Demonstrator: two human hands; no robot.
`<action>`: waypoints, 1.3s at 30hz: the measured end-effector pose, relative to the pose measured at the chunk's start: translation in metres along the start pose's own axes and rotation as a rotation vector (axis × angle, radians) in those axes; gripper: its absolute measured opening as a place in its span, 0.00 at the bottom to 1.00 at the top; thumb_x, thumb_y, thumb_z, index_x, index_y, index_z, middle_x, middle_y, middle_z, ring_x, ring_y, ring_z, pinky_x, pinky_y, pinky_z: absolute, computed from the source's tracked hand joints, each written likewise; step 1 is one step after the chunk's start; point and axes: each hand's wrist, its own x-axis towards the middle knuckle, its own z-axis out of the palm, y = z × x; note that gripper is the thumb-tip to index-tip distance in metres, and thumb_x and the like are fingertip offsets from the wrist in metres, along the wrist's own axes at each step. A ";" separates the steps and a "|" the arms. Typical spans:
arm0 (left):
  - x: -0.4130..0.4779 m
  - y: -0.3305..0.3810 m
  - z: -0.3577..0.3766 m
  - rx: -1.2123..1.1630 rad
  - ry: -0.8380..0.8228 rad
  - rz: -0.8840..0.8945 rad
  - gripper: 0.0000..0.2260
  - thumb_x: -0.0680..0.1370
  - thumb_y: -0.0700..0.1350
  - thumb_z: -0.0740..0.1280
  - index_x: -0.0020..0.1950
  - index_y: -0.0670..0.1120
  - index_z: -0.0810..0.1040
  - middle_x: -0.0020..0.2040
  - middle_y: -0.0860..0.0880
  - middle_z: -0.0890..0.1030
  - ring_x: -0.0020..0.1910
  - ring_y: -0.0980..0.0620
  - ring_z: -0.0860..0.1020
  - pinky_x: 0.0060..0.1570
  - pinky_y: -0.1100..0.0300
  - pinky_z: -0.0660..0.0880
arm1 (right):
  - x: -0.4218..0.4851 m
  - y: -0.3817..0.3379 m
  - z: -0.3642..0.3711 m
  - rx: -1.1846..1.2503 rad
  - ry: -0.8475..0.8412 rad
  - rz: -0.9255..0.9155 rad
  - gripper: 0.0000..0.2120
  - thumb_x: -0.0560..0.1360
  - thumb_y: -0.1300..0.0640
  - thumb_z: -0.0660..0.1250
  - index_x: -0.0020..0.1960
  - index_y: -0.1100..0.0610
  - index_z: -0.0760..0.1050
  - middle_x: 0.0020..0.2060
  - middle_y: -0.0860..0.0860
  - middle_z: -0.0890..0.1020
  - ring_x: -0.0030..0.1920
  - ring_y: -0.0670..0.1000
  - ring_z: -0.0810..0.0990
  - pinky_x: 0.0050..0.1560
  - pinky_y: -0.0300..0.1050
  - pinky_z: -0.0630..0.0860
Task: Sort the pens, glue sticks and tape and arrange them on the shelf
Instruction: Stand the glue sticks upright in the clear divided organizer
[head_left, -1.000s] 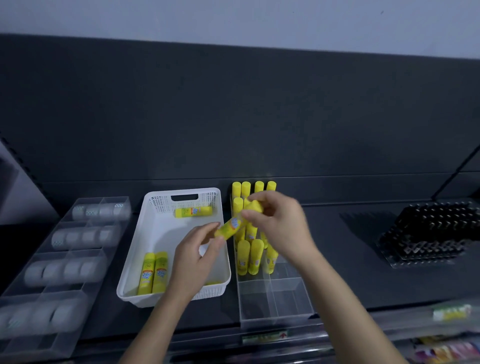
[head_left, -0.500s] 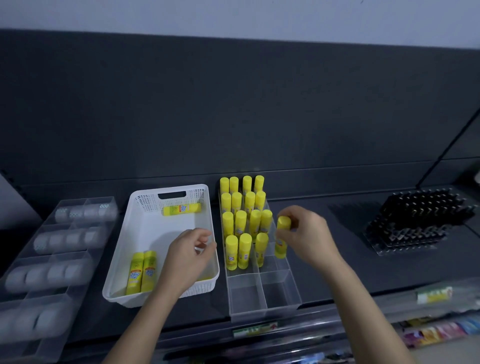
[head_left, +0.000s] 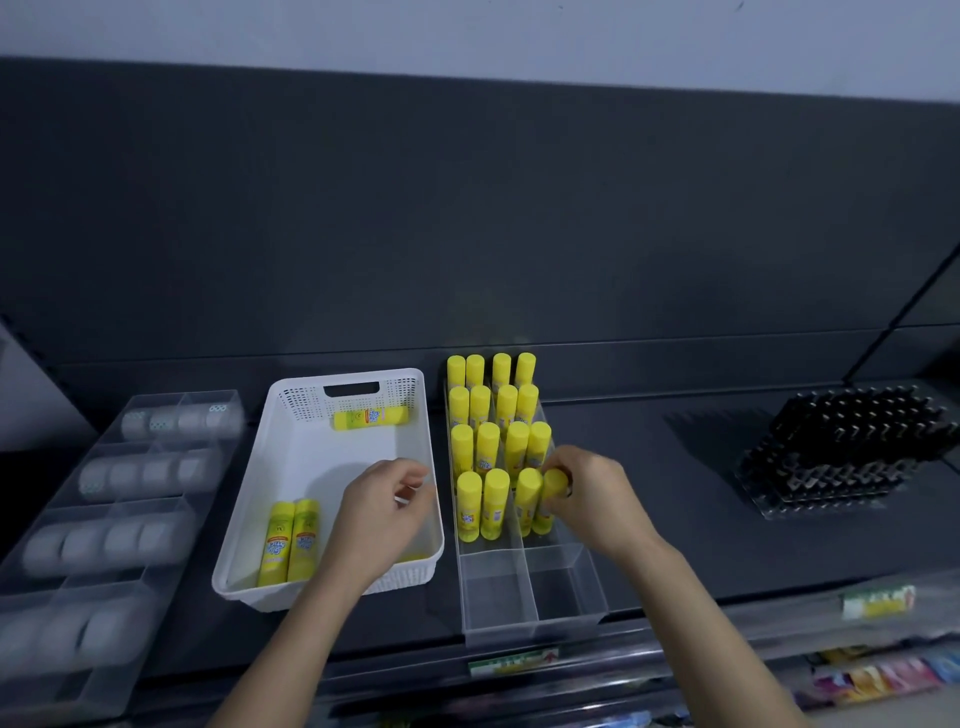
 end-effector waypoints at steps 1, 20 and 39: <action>0.000 0.000 0.000 0.000 -0.001 0.000 0.05 0.76 0.41 0.68 0.50 0.46 0.82 0.46 0.52 0.82 0.45 0.61 0.78 0.42 0.75 0.69 | 0.000 0.001 0.000 -0.003 0.003 0.000 0.14 0.67 0.67 0.69 0.48 0.52 0.77 0.38 0.46 0.76 0.37 0.43 0.73 0.29 0.30 0.66; -0.002 -0.025 -0.062 0.701 -0.224 -0.498 0.09 0.74 0.44 0.60 0.52 0.44 0.65 0.55 0.43 0.74 0.50 0.43 0.75 0.44 0.54 0.72 | 0.019 -0.114 0.068 0.140 -0.018 -0.346 0.16 0.74 0.67 0.60 0.60 0.59 0.77 0.55 0.55 0.81 0.55 0.52 0.78 0.53 0.36 0.70; -0.010 -0.014 -0.070 -0.019 0.540 -0.318 0.16 0.69 0.35 0.69 0.50 0.46 0.64 0.36 0.50 0.72 0.33 0.50 0.70 0.30 0.58 0.63 | 0.049 -0.128 0.104 -0.458 -0.758 -0.449 0.14 0.76 0.62 0.63 0.61 0.60 0.75 0.58 0.56 0.78 0.57 0.56 0.76 0.50 0.44 0.72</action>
